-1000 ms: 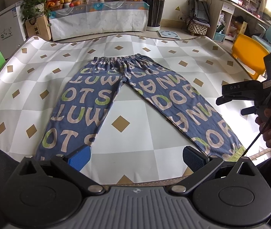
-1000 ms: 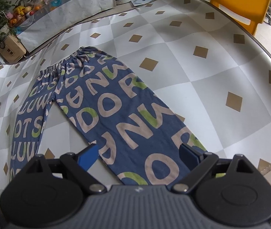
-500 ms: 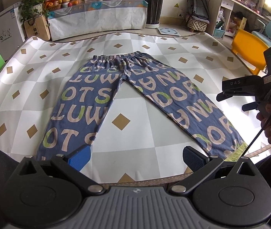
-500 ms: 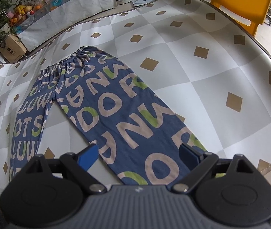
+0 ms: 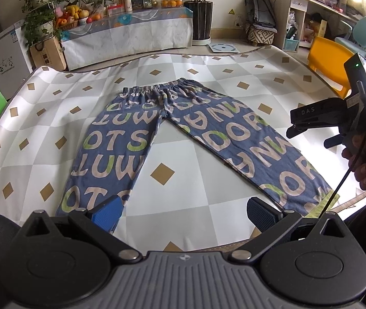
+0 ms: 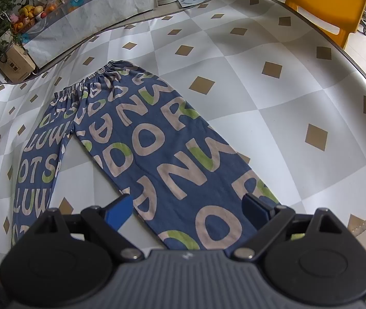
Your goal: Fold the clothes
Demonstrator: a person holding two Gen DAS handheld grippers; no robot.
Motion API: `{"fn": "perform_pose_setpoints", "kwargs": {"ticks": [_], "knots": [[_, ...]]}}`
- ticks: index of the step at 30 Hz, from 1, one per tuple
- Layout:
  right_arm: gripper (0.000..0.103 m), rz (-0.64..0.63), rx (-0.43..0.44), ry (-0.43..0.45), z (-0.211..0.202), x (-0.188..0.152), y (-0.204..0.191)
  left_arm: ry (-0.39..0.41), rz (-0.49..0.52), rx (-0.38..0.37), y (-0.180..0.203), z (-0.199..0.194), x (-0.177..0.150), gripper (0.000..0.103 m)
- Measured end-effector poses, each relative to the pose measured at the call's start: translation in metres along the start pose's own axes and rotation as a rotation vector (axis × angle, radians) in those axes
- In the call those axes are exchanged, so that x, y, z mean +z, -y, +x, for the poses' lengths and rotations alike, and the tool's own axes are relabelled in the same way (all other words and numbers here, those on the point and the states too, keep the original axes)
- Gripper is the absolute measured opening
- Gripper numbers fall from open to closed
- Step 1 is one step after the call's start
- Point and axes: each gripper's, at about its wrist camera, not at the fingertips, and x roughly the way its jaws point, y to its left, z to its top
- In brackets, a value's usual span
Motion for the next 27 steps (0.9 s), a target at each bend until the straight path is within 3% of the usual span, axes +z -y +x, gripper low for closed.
{"fn": "perform_pose_setpoints", "kwargs": {"ticks": [27], "knots": [[0.091, -0.009, -0.002, -0.008, 0.0023, -0.0009, -0.0009, -0.012, 0.031, -0.046, 0.008, 0.0016, -0.0011, 0.103]]}}
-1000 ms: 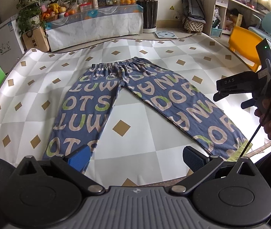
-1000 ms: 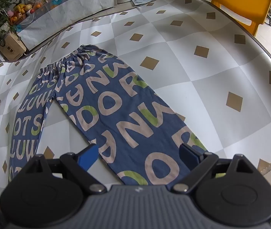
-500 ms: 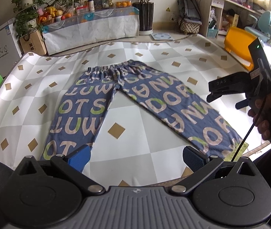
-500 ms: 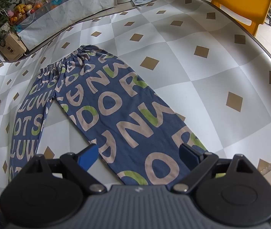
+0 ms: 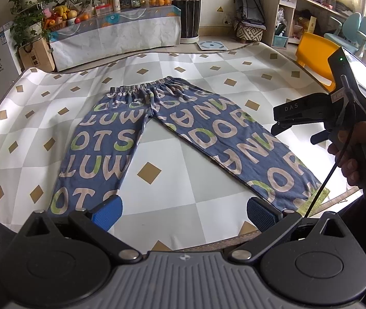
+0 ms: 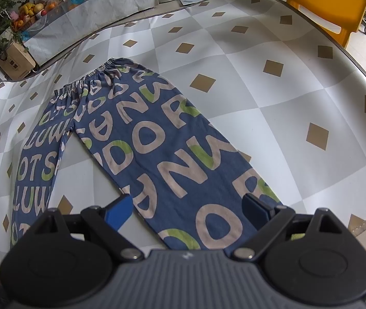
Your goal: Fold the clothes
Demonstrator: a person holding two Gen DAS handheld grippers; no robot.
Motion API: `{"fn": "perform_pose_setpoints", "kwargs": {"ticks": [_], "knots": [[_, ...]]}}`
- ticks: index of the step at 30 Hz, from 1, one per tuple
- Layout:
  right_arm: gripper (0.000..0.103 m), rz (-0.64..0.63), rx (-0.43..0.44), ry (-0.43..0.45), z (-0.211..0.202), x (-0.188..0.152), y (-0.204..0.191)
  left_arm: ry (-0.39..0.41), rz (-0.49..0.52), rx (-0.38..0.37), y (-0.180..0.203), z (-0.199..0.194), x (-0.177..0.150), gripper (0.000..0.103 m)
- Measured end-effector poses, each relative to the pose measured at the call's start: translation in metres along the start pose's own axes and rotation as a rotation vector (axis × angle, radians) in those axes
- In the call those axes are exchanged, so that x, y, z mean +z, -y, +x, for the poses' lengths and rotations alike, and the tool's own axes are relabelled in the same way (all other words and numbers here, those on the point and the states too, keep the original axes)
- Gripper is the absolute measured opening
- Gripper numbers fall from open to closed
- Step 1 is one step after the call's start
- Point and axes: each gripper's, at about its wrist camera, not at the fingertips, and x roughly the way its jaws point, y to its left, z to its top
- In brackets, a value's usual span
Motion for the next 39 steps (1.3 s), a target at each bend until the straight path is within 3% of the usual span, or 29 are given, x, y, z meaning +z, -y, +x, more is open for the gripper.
{"fn": "perform_pose_setpoints", "kwargs": {"ticks": [26, 39], "knots": [[0.091, -0.043, 0.018, 0.008, 0.006, 0.001, -0.017, -0.003, -0.048, -0.054, -0.013, 0.009, -0.002, 0.103], [0.091, -0.069, 0.019, 0.007, 0.017, 0.0, -0.029, -0.071, -0.065, -0.057, -0.021, 0.032, -0.004, 0.103]]}}
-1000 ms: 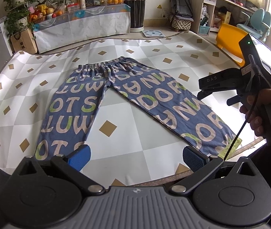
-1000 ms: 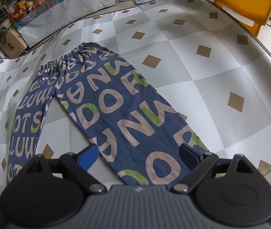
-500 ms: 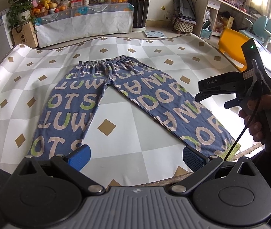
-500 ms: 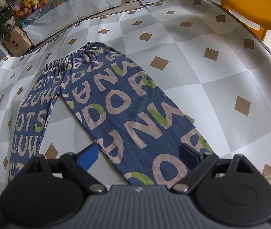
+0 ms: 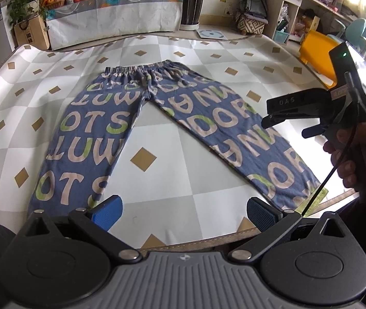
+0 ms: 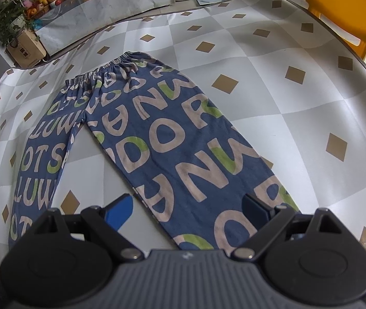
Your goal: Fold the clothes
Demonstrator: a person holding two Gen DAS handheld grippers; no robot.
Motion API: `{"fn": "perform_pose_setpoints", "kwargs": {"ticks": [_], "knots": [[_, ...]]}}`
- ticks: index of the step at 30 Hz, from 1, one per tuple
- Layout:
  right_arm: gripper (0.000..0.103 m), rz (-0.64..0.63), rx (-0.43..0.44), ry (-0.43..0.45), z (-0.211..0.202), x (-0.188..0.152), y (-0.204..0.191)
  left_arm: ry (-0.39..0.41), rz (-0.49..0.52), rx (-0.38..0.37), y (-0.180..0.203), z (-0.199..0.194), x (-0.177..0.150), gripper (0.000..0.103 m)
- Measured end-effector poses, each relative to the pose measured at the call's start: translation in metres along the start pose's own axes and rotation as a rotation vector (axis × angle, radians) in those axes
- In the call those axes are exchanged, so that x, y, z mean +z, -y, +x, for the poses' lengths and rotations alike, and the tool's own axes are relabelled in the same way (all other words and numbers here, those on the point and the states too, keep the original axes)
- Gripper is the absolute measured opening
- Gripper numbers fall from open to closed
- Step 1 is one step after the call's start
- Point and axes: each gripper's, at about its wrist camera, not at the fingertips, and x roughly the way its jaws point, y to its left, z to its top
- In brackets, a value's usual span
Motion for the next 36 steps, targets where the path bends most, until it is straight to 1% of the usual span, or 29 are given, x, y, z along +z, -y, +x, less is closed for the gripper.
{"fn": "perform_pose_setpoints", "kwargs": {"ticks": [6, 11, 15, 21, 26, 31, 36], "knots": [[0.091, 0.006, 0.013, 0.019, 0.002, 0.001, -0.004, -0.025, 0.001, -0.012, -0.004, 0.011, 0.001, 0.103], [0.092, 0.025, 0.026, 0.07, 0.0, 0.004, -0.006, -0.015, -0.012, -0.048, -0.01, 0.016, 0.003, 0.103], [0.092, 0.058, 0.035, 0.1, 0.001, 0.007, -0.006, -0.023, -0.03, -0.062, -0.015, 0.021, 0.003, 0.103], [0.092, 0.078, 0.003, 0.086, 0.013, 0.011, -0.01, -0.058, -0.062, -0.087, -0.024, 0.035, 0.001, 0.103], [0.093, 0.058, 0.027, 0.088, 0.019, 0.011, -0.02, -0.076, -0.077, -0.107, -0.029, 0.046, -0.002, 0.103], [0.093, 0.021, 0.033, 0.07, 0.025, 0.011, -0.033, -0.1, -0.066, -0.105, -0.03, 0.056, -0.006, 0.103], [0.093, 0.035, 0.05, 0.062, 0.027, 0.013, -0.036, -0.128, -0.053, -0.096, -0.03, 0.066, -0.009, 0.103]]}}
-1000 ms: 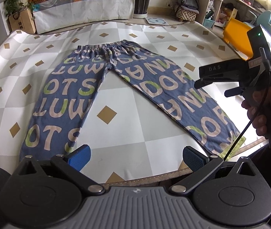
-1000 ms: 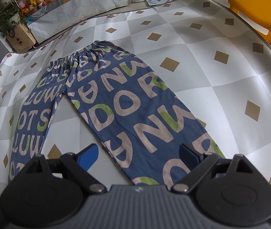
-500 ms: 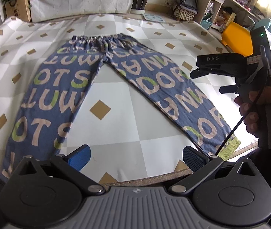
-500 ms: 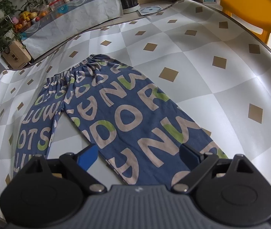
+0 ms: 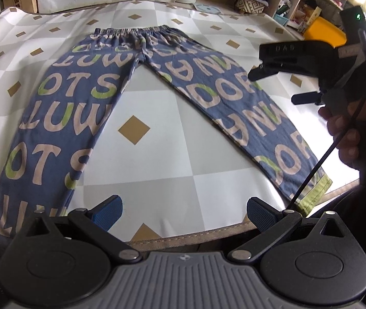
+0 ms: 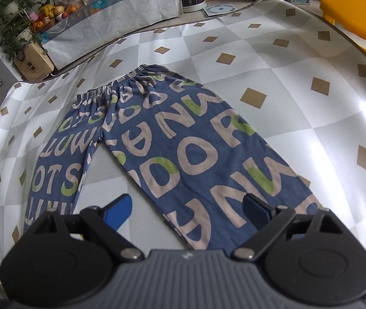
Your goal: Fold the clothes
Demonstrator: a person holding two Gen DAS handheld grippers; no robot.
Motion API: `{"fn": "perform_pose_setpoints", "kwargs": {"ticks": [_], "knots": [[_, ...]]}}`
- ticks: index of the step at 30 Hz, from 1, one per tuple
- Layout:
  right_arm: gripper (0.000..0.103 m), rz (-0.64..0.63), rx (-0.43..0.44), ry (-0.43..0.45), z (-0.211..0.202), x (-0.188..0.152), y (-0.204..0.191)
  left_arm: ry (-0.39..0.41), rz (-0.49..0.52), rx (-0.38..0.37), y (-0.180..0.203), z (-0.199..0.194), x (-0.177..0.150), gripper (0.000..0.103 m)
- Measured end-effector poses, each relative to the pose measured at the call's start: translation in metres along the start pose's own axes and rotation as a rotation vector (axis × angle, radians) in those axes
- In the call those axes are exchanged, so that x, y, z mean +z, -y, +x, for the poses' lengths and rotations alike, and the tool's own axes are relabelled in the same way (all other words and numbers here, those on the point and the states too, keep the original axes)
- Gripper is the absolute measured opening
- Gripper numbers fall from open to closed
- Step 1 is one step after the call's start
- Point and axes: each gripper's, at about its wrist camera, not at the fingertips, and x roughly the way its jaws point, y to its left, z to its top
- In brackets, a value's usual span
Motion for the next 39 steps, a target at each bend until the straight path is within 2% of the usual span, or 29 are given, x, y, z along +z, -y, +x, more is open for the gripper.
{"fn": "perform_pose_setpoints", "kwargs": {"ticks": [5, 10, 13, 18, 21, 28, 35, 39], "knots": [[0.093, 0.046, 0.021, -0.004, 0.001, 0.001, 0.001, -0.027, 0.023, 0.041, 0.0, 0.01, -0.002, 0.103], [0.093, 0.048, -0.034, 0.04, 0.002, -0.001, -0.005, -0.066, -0.03, 0.018, -0.009, 0.023, -0.008, 0.103], [0.093, 0.011, -0.059, 0.041, 0.004, -0.001, -0.011, -0.077, -0.043, 0.034, -0.015, 0.029, -0.008, 0.103], [0.093, -0.042, -0.081, -0.009, 0.013, 0.0, -0.016, -0.091, -0.025, 0.083, -0.022, 0.036, -0.003, 0.103], [0.093, -0.012, -0.092, -0.065, 0.02, 0.004, -0.012, -0.092, -0.023, 0.096, -0.027, 0.04, 0.001, 0.102], [0.093, 0.18, 0.036, -0.051, 0.018, 0.008, 0.013, -0.083, -0.022, 0.099, -0.036, 0.047, 0.024, 0.102], [0.093, 0.118, -0.008, -0.047, 0.023, 0.013, 0.002, -0.062, -0.012, 0.11, -0.046, 0.05, 0.056, 0.102], [0.093, 0.097, -0.008, -0.049, 0.026, 0.015, -0.003, -0.044, 0.023, 0.152, -0.056, 0.051, 0.076, 0.102]]}}
